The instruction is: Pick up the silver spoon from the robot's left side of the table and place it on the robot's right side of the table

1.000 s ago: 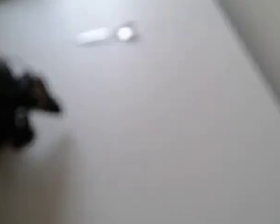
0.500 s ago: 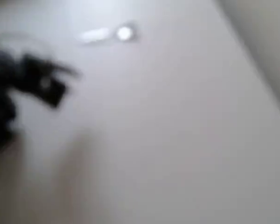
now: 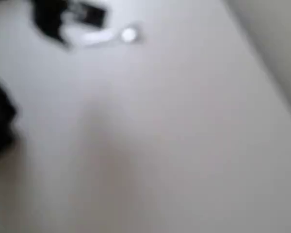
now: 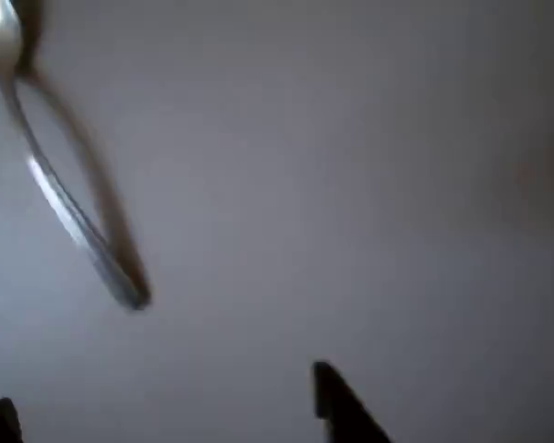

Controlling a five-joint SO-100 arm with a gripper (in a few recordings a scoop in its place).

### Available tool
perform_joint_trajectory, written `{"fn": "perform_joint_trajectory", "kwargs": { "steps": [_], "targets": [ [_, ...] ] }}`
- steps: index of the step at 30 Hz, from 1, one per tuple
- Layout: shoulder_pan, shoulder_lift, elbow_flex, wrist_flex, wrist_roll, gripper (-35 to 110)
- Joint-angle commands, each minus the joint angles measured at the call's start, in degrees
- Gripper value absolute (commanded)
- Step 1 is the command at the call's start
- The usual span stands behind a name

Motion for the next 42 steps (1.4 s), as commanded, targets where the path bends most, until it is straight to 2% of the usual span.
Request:
{"fn": "perform_joint_trajectory", "kwargs": {
  "steps": [1, 14, 17, 20, 28, 42],
  "targets": [
    [-1.4, -21.3, -25.3, 4.3, -1.2, 38],
    [0.4, -47.8, -65.0, 16.5, -3.3, 38],
    [0.6, -54.0, -73.0, 18.7, -3.3, 34],
    [0.8, -57.0, -74.9, 18.5, -3.8, 28],
    [1.6, -59.9, -78.7, 18.6, -4.2, -2],
    [1.8, -45.9, -76.8, 21.7, -3.1, -2]
  ]
}}
